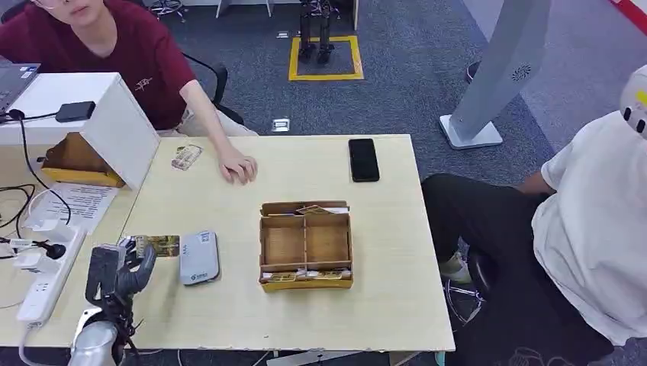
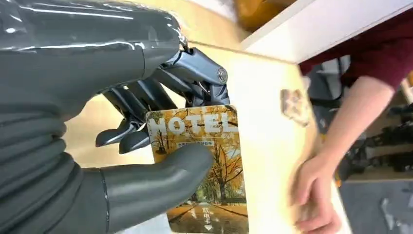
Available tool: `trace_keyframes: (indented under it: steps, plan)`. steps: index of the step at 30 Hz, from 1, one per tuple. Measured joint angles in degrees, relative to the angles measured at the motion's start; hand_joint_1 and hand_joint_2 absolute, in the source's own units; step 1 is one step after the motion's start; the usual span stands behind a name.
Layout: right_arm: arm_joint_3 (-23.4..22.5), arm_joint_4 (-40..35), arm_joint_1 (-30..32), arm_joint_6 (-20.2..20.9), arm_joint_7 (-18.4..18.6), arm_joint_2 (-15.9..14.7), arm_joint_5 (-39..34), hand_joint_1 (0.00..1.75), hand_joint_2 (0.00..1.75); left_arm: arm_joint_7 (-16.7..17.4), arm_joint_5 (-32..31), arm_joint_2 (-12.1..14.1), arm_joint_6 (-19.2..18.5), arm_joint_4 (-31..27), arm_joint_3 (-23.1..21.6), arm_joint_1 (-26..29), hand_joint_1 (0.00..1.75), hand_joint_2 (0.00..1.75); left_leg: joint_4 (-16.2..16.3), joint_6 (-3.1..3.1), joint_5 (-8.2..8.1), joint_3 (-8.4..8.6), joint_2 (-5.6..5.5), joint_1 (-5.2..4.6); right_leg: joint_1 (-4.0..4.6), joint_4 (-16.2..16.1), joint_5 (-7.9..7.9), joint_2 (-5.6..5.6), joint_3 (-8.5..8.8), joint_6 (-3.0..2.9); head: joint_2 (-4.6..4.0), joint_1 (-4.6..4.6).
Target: Pass the card to the sensor for recognition and then transmit it.
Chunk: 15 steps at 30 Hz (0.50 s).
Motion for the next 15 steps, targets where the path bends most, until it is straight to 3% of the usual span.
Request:
trace_keyframes:
  steps: [6,15]
  plan:
    - [-0.7,0.0,0.0,-0.1,-0.1,0.0,-0.4,0.0,1.75,2.8,0.6,-0.1,-1.9,-5.1,0.1,5.3,1.75,1.75,0.0,0.0,0.01,-0.09,-0.07,0.0,0.0,0.0,0.0,-0.08,-0.06,0.0,0.0,-0.02]
    - [-1.1,0.0,0.0,-0.1,-0.2,0.0,-0.3,0.0,1.75,3.3,1.0,-0.4,-3.0,-6.7,0.5,7.5,1.75,1.75,0.0,-0.02,0.03,-0.08,-0.07,0.0,0.0,0.0,0.03,-0.09,-0.04,-0.03,0.0,-0.02]
